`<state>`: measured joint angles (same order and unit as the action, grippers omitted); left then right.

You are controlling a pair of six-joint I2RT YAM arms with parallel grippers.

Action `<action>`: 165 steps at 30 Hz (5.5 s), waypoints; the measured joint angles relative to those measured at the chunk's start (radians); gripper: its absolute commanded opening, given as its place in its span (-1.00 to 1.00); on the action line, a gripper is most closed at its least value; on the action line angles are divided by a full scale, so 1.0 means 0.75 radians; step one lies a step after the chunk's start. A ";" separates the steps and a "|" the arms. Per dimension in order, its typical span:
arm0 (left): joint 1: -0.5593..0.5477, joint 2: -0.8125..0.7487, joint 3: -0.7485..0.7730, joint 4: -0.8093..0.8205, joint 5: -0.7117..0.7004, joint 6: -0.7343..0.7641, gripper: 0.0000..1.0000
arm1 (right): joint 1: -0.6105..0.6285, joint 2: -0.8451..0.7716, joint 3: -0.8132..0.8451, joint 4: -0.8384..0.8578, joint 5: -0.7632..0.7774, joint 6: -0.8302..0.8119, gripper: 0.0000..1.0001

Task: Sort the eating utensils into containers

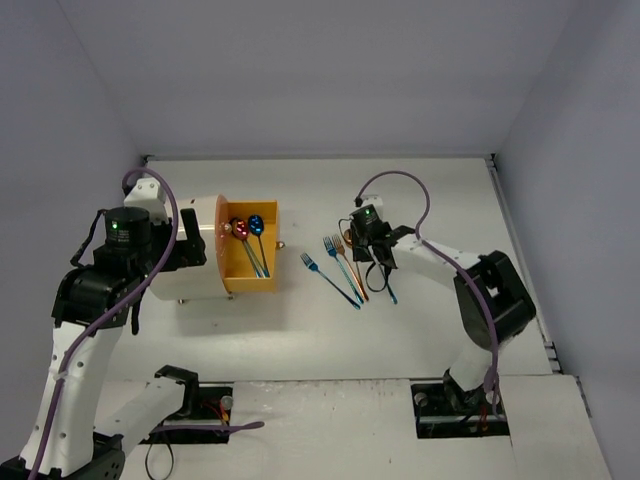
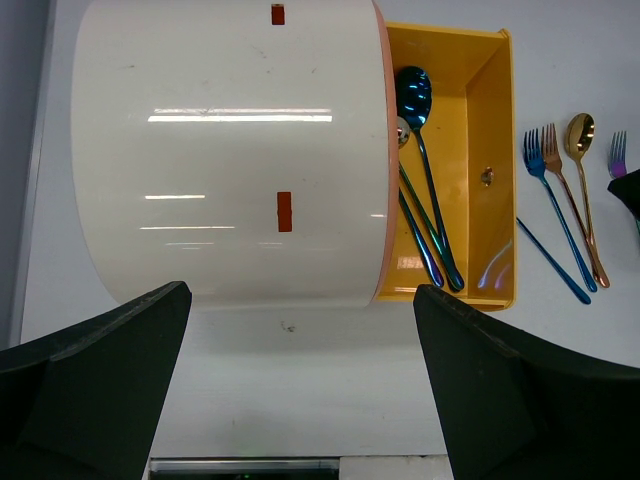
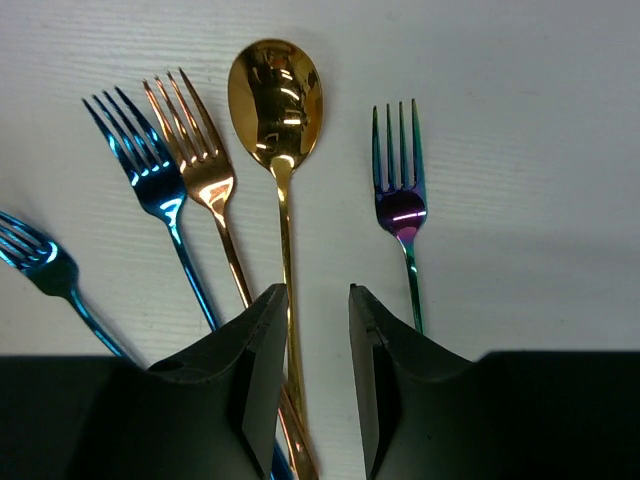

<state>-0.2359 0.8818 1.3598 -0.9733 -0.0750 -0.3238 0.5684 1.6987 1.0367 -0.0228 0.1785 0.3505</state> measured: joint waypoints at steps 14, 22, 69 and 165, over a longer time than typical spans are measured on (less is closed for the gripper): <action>0.000 -0.023 -0.003 -0.001 0.001 -0.005 0.86 | -0.002 0.221 0.098 0.042 -0.040 0.019 -0.51; 0.000 -0.028 -0.020 -0.006 0.002 -0.007 0.86 | -0.007 0.239 0.101 0.049 -0.038 0.015 -0.90; 0.000 -0.009 -0.020 -0.006 -0.010 -0.007 0.86 | 0.404 -0.023 0.820 0.147 -0.108 -0.042 -1.00; 0.469 0.701 0.176 0.320 0.408 -0.021 0.86 | 0.282 0.618 1.036 0.114 -1.240 -0.768 0.11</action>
<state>0.1158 1.4078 1.4918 -0.7332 0.2309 -0.3397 0.7802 2.1624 1.8134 0.0630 -0.7515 -0.2258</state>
